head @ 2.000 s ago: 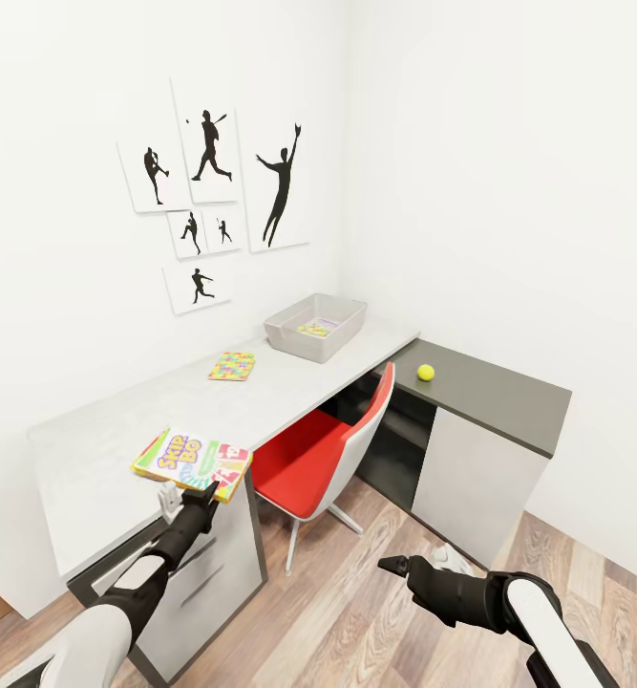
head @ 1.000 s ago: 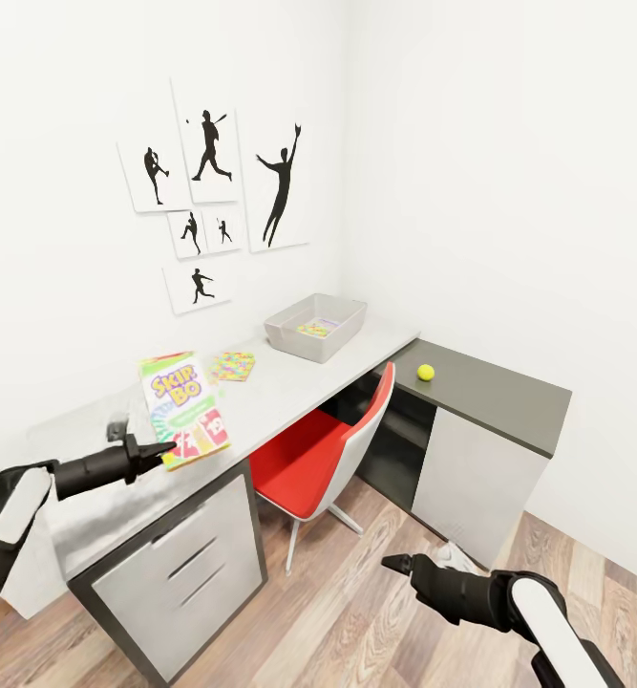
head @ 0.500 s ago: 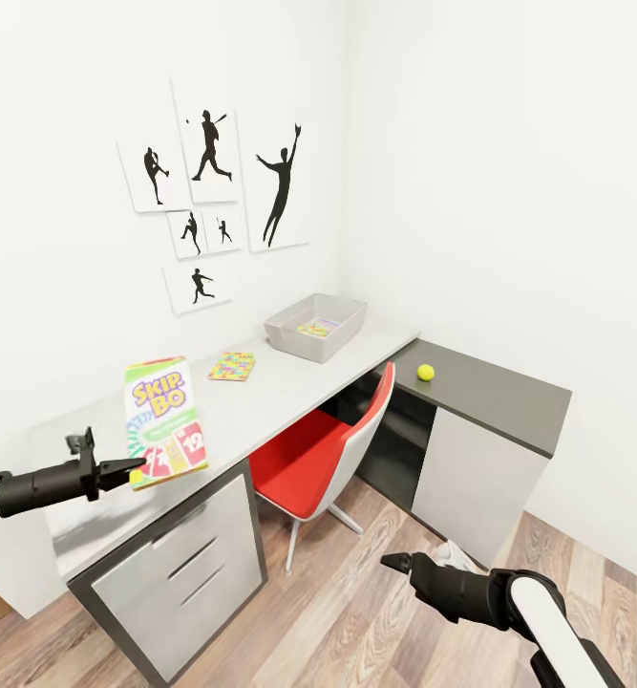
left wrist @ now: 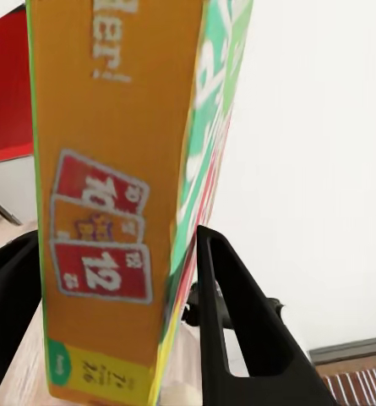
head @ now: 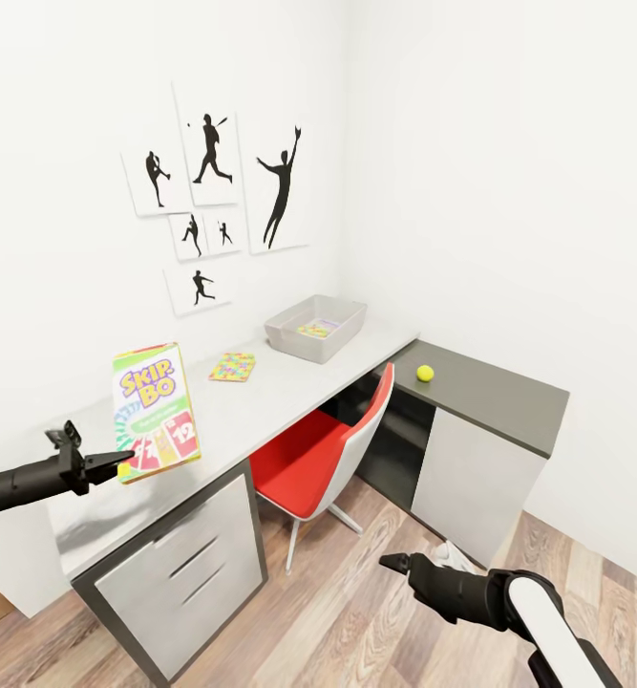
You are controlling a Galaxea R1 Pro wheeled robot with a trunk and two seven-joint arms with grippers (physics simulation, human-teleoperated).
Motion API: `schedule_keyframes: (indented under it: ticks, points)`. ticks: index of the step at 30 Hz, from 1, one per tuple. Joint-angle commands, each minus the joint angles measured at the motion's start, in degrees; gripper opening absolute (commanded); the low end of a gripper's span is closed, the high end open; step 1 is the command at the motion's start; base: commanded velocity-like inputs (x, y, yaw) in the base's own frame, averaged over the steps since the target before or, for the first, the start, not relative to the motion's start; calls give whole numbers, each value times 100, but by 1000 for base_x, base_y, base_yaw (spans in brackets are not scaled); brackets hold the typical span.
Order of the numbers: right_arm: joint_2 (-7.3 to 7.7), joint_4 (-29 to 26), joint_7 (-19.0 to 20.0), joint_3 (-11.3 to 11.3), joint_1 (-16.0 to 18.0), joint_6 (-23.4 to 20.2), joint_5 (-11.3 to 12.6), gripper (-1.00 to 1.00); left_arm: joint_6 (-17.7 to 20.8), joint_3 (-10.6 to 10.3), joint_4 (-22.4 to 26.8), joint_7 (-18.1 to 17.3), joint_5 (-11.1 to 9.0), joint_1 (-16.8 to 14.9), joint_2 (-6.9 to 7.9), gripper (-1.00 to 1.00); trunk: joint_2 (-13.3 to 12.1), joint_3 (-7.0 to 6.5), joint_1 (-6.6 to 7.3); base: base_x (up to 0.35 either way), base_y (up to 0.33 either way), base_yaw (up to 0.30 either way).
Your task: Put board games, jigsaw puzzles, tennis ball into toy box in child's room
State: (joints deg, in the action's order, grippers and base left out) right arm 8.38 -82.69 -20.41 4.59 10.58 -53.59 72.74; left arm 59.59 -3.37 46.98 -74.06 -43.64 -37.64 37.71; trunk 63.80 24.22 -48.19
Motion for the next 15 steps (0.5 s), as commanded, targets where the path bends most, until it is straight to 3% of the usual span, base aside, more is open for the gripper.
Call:
schedule_keyframes:
  ticks: [1, 10, 15]
  points:
    - [-6, 3, -62, 7, 5, -2, 56, 100, 41, -22, -5, -42, -14, -6, 7, -100, -37, -12, 22, 0, 0, 0]
    - [-23, 35, -69, 7, 4, 5, 35, 100, 41, -24, -5, -65, -5, -6, 0, -100, -398, -173, 220, 0, 0, 0]
    - [-29, 11, -69, -9, 6, -1, -133, 100, 41, -32, -5, -65, -5, -6, -31, -100, -599, -263, 330, 0, 0, 0]
